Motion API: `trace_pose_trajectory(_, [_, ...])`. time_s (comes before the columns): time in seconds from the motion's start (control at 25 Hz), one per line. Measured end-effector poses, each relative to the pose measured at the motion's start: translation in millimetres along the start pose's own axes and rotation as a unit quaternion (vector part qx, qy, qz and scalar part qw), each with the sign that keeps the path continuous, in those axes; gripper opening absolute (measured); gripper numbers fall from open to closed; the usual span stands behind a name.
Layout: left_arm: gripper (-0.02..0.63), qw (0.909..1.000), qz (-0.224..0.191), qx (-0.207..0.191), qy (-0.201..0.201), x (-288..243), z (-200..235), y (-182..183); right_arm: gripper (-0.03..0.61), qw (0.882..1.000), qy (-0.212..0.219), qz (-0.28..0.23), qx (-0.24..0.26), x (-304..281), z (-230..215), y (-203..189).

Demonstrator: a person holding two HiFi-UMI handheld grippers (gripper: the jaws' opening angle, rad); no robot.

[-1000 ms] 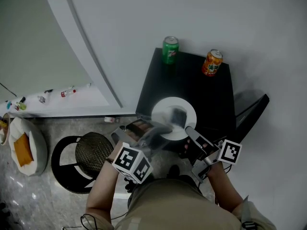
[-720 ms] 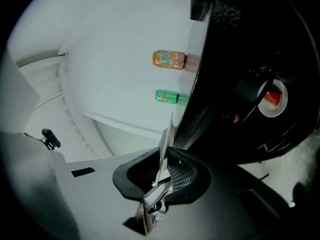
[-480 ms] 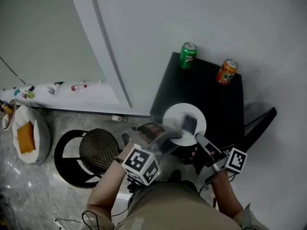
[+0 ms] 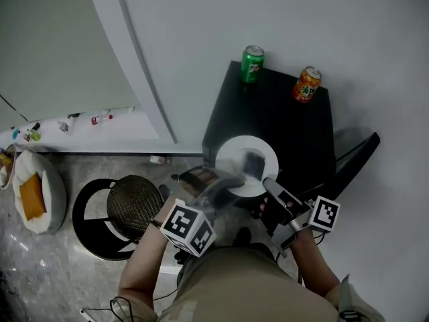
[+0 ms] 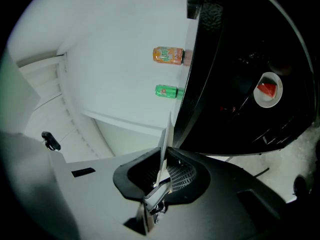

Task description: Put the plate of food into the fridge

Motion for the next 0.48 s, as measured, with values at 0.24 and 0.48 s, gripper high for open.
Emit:
trace_pose_trajectory(0.24, [0.086, 1.0000, -0.005, -0.004, -0.003, -1.0, -4.5, -1.2, 0.046, 1.000, -0.001, -0.008, 0.002, 2.8, -2.3, -2.7])
trace_pose_trajectory(0.48, [0.086, 0.9999, -0.012, -0.006, -0.007, 0.4, -13.2, -1.4, 0.046, 1.000, -0.005, -0.019, -0.001, 10.0, -6.3, -10.0])
Point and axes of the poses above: the fingertips, and each gripper's own axes: x backward along the fingers, z to its left, y out of its top, the point moved 4 cm from there along x, backward along the fingers, and after that the axes turned 9 degrees about y, right-handed, at the moved point
